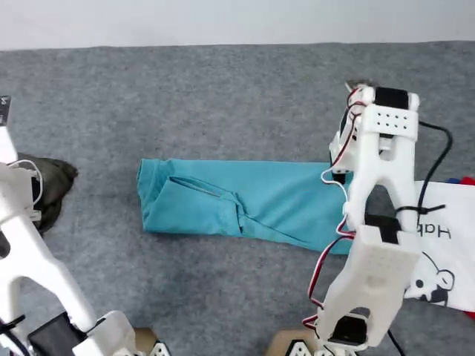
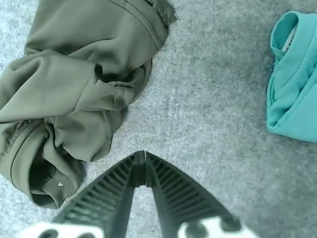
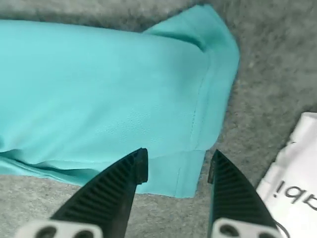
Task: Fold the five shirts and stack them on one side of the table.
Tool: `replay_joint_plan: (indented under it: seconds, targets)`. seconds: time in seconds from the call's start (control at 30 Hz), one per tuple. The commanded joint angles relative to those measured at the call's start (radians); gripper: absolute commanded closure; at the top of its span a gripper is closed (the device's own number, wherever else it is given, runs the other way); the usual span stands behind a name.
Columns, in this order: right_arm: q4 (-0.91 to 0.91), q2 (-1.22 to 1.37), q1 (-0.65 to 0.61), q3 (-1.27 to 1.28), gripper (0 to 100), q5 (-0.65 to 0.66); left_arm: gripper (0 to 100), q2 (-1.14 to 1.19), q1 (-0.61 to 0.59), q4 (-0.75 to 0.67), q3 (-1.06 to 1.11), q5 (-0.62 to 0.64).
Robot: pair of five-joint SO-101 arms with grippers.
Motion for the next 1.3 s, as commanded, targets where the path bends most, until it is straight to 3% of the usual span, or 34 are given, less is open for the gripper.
replay_joint_plan:
  seconds: [0.0, 0.63, 0.87, 1.27]
  targets:
    - [0.027, 0.019, 0.013, -0.008, 78.9, -0.028, 99, -0.034, 0.008, 0.029, -0.005, -0.011]
    - [-0.084, 0.154, 0.081, -0.012, 79.0, 0.038, 99, -0.038, 0.002, 0.029, -0.005, -0.052]
    - [-0.131, 0.191, 0.036, -0.014, 92.4, 0.038, 99, -0.04, 0.002, 0.029, -0.005, -0.06]
    - [-0.076, 0.194, 0.025, -0.239, 97.6, 0.034, 99, -0.037, 0.002, 0.029, -0.005, -0.06]
